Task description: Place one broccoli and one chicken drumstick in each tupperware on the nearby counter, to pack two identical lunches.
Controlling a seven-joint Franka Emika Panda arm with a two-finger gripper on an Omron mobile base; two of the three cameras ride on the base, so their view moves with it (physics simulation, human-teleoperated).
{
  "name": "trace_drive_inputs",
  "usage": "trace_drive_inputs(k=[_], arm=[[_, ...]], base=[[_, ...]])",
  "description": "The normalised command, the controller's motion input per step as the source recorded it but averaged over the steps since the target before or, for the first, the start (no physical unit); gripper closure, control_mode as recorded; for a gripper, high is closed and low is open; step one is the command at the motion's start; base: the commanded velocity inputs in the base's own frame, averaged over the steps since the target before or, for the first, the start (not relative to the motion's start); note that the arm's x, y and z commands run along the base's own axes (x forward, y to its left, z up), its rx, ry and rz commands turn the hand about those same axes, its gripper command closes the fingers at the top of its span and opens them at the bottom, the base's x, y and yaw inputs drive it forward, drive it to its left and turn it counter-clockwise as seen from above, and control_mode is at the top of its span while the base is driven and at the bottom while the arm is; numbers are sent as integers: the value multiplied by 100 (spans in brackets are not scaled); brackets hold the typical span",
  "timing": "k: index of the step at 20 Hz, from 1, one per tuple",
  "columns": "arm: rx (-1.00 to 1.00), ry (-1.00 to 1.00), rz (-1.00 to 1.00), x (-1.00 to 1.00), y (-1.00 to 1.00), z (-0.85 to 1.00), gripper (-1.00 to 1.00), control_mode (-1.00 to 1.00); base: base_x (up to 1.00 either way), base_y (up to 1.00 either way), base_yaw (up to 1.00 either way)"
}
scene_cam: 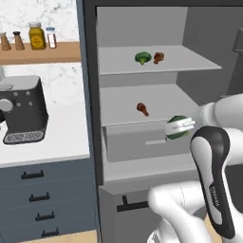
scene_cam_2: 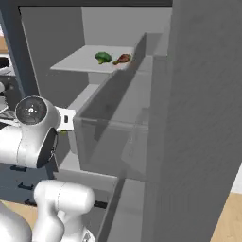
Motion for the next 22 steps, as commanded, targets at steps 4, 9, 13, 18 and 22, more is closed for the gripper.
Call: trace_drive_inputs(k=[4, 9, 13, 18, 22], arm=[[0, 0, 0, 0, 0, 0, 100, 100], [0, 0, 0, 0, 0, 0, 100, 100], [0, 0, 0, 0, 0, 0, 100, 100], [0, 0, 0, 0, 0, 0, 100, 100], [0, 0, 0, 0, 0, 0, 100, 100]], base=[[-73, 97, 22], [-13, 100, 14], [60, 100, 6], [85, 100, 1], [23, 100, 0]])
